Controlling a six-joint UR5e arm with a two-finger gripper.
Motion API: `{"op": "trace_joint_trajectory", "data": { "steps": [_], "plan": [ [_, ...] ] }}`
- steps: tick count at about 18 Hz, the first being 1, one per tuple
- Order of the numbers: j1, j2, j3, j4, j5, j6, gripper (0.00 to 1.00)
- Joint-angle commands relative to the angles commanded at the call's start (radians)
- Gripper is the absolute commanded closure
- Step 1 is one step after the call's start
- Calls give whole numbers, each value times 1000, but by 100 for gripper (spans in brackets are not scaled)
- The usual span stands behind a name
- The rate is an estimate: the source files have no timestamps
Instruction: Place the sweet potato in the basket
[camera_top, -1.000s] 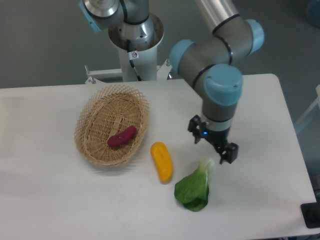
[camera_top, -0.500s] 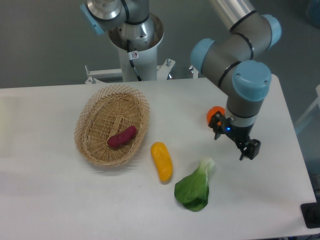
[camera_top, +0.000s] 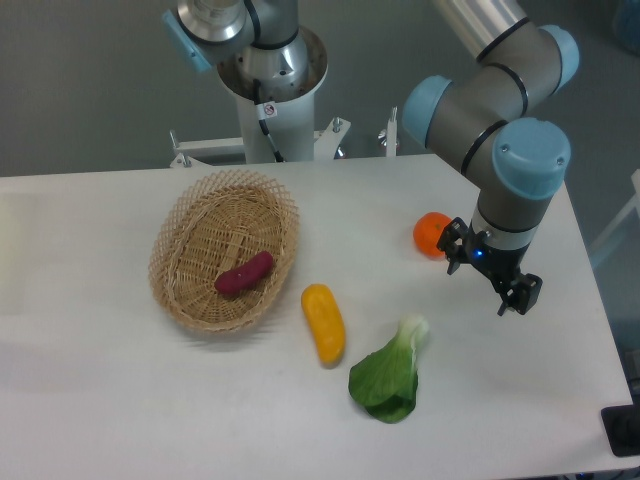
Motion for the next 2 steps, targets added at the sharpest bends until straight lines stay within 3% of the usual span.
{"op": "trace_joint_trajectory", "data": {
  "steps": [2],
  "plan": [
    [0,0,0,2,0,0,0]
  ]
}}
